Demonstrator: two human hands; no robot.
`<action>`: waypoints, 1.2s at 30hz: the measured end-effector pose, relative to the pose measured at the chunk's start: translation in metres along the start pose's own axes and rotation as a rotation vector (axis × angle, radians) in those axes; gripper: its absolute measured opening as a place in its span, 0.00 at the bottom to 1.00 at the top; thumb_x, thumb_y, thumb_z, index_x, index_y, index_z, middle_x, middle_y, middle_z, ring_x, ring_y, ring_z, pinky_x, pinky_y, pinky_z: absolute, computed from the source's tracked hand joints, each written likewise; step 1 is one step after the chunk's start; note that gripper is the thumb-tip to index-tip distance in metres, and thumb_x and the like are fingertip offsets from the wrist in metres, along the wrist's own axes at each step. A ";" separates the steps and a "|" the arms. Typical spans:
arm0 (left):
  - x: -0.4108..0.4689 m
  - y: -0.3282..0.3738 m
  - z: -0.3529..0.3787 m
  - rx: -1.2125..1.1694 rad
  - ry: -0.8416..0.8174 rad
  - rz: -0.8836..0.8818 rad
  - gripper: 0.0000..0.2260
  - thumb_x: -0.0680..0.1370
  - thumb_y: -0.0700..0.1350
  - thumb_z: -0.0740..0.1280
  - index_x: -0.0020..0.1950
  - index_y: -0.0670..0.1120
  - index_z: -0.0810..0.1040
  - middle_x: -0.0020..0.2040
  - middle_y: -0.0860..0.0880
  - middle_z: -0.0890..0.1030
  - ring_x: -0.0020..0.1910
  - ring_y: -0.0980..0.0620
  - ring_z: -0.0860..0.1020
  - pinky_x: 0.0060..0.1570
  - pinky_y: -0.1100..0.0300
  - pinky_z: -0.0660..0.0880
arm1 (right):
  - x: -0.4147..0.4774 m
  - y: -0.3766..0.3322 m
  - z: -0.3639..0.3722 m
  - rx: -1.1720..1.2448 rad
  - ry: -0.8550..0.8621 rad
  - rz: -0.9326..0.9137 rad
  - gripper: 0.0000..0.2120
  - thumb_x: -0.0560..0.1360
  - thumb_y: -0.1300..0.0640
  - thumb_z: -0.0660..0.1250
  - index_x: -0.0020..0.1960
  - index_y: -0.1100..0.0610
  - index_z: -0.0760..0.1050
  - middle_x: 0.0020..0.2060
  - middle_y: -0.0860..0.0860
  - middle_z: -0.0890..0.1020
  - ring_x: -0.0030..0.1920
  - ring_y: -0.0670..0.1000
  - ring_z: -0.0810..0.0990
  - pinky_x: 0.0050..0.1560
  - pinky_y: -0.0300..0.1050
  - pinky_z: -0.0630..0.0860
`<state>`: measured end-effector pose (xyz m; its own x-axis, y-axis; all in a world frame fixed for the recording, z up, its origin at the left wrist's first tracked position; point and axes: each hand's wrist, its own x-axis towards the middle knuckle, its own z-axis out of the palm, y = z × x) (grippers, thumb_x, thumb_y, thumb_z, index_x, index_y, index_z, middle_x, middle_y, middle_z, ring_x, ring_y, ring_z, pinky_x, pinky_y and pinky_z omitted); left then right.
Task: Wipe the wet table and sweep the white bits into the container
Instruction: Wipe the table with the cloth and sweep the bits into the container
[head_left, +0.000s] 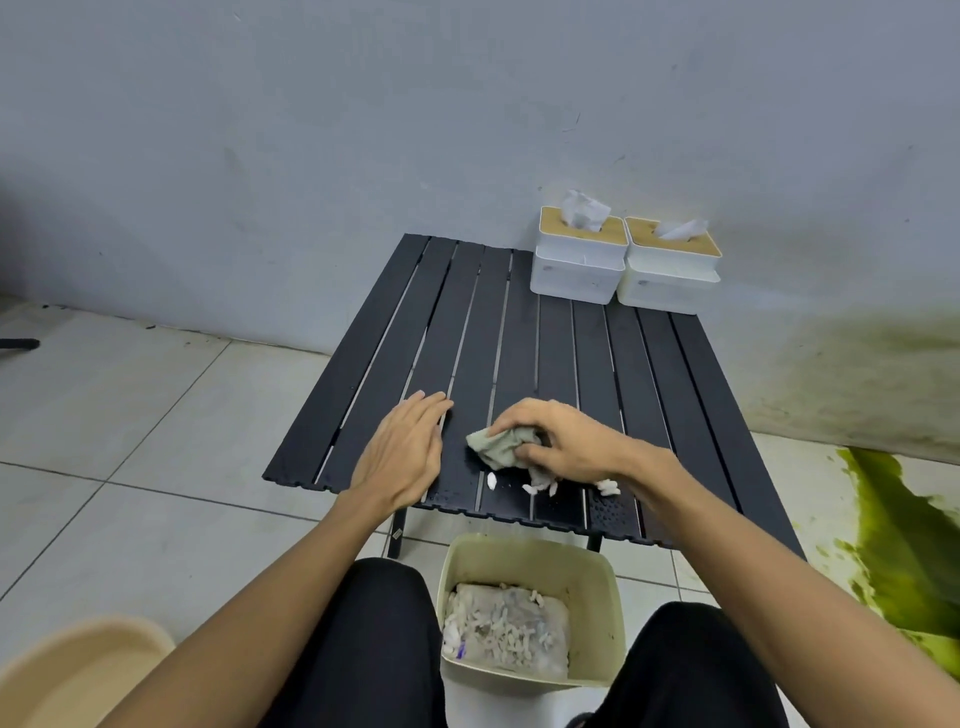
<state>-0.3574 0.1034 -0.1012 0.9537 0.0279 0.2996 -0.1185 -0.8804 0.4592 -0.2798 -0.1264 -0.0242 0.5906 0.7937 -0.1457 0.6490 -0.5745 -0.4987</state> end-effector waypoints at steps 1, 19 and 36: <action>0.000 -0.001 -0.001 0.003 -0.003 0.000 0.18 0.82 0.43 0.54 0.72 0.46 0.70 0.73 0.49 0.70 0.76 0.51 0.62 0.74 0.57 0.55 | -0.001 0.000 -0.009 0.070 0.033 0.023 0.16 0.79 0.61 0.66 0.65 0.48 0.76 0.61 0.46 0.78 0.60 0.46 0.76 0.63 0.43 0.71; 0.000 0.001 -0.001 0.036 -0.021 -0.033 0.22 0.81 0.49 0.50 0.71 0.47 0.72 0.72 0.51 0.72 0.74 0.53 0.64 0.73 0.57 0.58 | -0.044 0.060 -0.003 -0.086 0.207 0.236 0.14 0.81 0.50 0.60 0.65 0.41 0.71 0.63 0.44 0.74 0.58 0.54 0.73 0.63 0.58 0.71; -0.006 0.005 -0.003 0.068 -0.089 -0.024 0.24 0.81 0.51 0.47 0.74 0.46 0.68 0.76 0.49 0.67 0.77 0.50 0.60 0.76 0.55 0.55 | -0.057 0.053 -0.001 0.068 0.463 0.327 0.16 0.80 0.59 0.61 0.66 0.48 0.74 0.60 0.48 0.76 0.58 0.54 0.77 0.63 0.56 0.72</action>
<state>-0.3650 0.1002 -0.0980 0.9773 0.0099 0.2118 -0.0789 -0.9102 0.4066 -0.2784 -0.2022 -0.0416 0.9140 0.3977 0.0799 0.3738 -0.7495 -0.5464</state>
